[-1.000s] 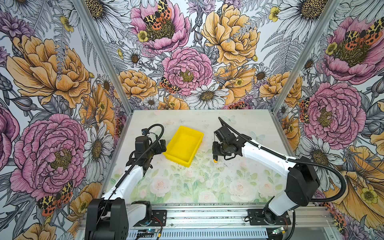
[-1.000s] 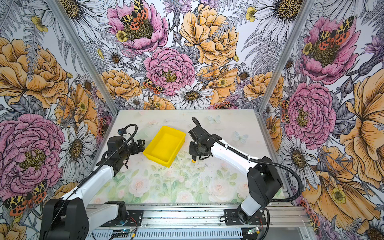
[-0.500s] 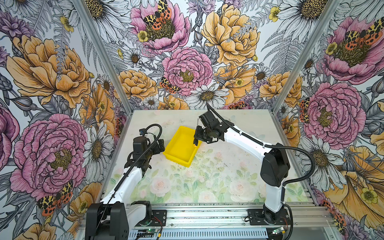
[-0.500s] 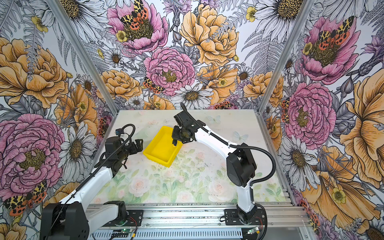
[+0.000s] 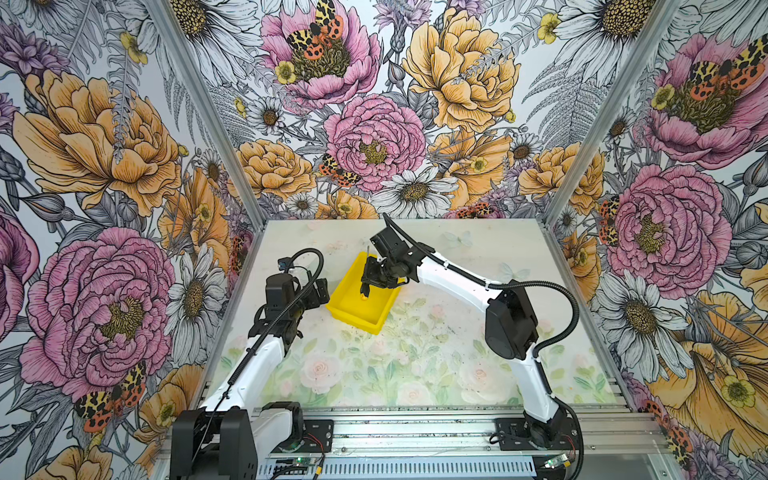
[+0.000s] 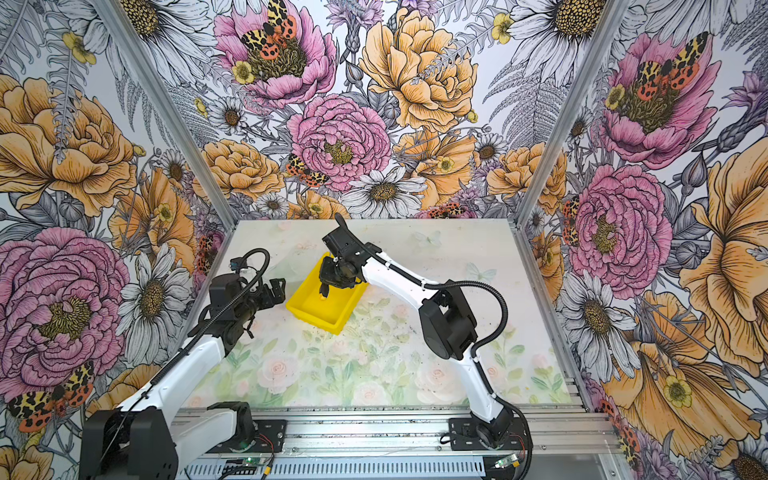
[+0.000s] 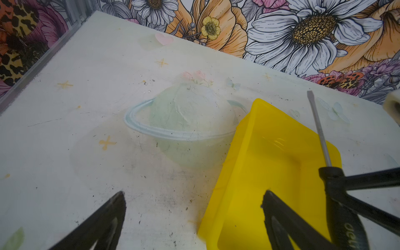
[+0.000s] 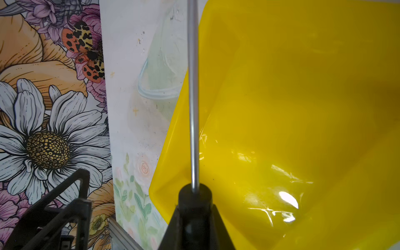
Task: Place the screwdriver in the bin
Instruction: 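Lift the screwdriver and carry it with the right gripper over the yellow bin, then lower the screwdriver into the yellow bin and open the right gripper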
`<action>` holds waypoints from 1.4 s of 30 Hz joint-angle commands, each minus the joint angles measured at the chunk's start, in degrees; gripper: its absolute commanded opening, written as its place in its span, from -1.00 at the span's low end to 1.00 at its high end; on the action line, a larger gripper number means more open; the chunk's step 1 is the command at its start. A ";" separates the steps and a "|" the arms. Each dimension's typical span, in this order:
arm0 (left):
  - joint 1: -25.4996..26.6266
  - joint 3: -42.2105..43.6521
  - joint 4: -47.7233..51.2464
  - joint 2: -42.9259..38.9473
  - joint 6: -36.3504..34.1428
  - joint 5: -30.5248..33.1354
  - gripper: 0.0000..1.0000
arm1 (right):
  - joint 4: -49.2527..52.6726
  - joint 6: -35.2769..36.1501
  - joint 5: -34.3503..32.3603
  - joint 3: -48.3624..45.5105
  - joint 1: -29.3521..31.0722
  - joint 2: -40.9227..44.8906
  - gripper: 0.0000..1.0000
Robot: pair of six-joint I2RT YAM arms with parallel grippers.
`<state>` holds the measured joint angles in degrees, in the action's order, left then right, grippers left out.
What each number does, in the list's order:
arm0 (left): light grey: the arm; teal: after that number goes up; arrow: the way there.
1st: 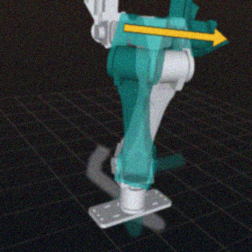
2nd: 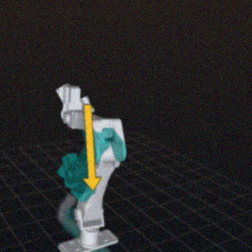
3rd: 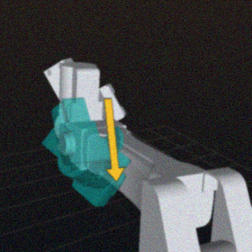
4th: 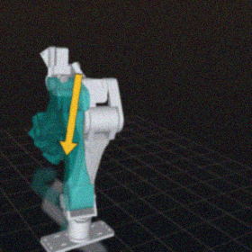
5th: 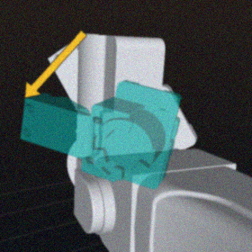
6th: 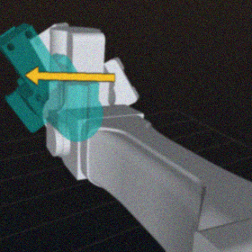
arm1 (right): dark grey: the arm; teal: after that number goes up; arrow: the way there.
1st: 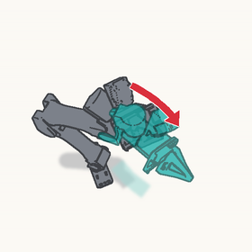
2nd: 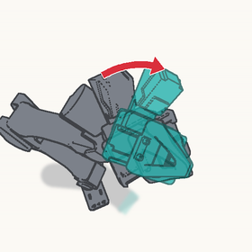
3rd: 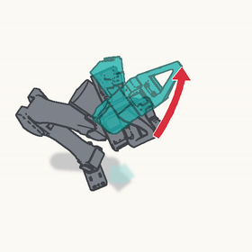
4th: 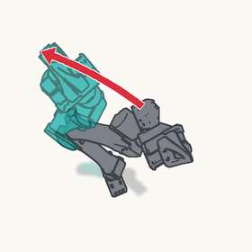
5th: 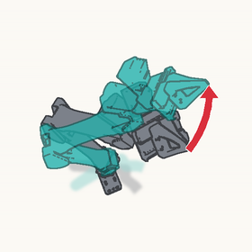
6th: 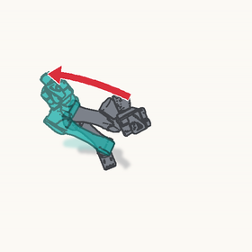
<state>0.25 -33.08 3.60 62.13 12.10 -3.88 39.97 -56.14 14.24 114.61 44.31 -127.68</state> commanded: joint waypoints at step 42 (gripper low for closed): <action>6.07 1.97 0.80 -5.44 -2.09 7.40 0.97 | -0.59 3.37 -6.59 6.77 2.79 -9.95 -0.48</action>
<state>5.78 -32.12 4.69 57.63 10.52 2.11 40.07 -53.95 9.21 119.22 46.72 -138.50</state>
